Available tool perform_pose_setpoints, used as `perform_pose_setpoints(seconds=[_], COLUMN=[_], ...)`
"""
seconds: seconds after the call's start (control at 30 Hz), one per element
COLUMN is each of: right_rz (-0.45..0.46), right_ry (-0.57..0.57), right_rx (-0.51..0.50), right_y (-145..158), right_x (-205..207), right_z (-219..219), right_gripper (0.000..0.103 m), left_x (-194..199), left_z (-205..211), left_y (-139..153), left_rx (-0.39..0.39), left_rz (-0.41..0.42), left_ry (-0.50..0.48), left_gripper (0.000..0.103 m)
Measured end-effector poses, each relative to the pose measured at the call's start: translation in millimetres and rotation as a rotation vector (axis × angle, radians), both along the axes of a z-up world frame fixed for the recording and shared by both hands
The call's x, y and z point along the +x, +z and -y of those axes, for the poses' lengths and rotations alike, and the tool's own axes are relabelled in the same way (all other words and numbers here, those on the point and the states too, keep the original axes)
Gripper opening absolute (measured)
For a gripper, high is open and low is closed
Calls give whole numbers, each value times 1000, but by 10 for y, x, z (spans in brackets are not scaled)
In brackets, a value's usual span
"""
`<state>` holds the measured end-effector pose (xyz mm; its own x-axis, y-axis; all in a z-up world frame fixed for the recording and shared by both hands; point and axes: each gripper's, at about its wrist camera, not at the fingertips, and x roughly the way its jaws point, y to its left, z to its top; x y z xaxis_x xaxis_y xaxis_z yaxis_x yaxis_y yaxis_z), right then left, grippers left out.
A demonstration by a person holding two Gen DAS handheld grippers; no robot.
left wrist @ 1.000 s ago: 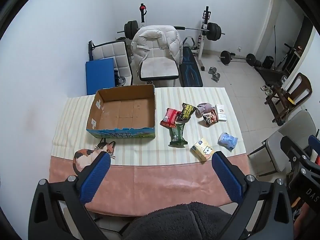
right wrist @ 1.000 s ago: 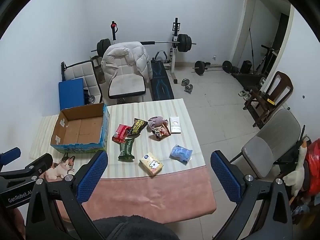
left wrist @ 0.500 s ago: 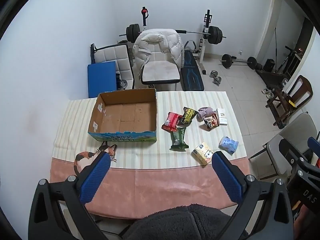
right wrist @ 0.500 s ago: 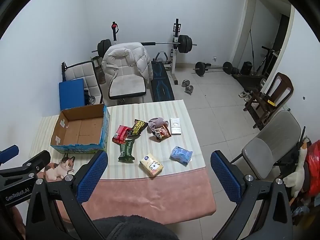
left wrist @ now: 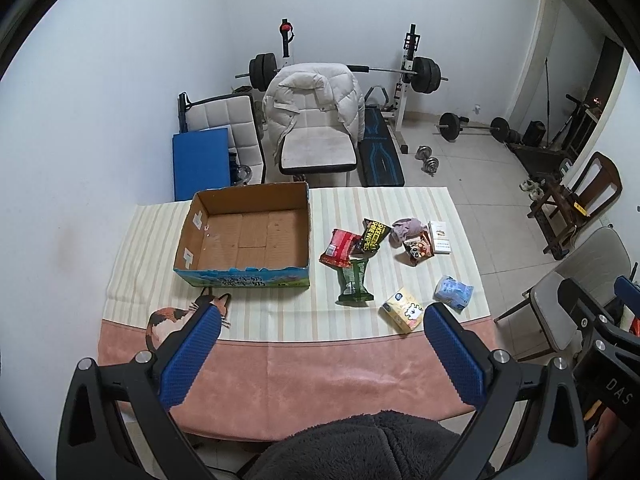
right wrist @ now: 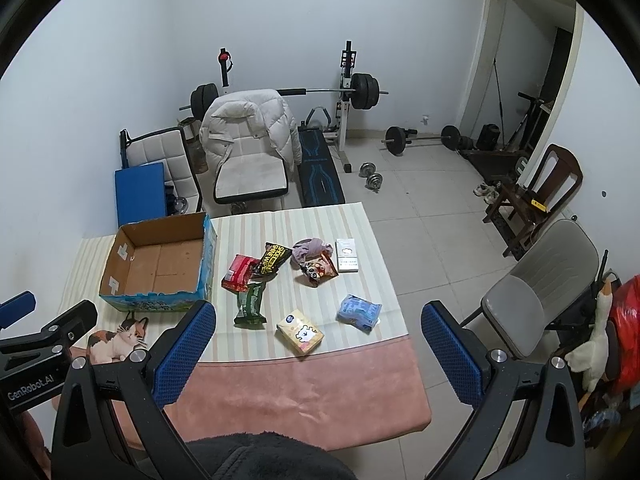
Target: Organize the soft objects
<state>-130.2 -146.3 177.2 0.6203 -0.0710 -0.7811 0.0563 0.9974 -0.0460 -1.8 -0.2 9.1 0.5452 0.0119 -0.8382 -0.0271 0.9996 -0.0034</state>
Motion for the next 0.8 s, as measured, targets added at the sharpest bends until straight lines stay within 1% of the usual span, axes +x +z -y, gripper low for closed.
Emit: perform_pose_setpoints(seconds=[0.8], right_rz=[13], right_ry=[6], right_rx=[1], right_y=[107], right_x=[60], right_z=[-3], right_gripper=[103], left_x=[-4], left_z=[33], left_y=[61], left_rx=[9], left_rz=[37], left_ry=[3], left_gripper=[103])
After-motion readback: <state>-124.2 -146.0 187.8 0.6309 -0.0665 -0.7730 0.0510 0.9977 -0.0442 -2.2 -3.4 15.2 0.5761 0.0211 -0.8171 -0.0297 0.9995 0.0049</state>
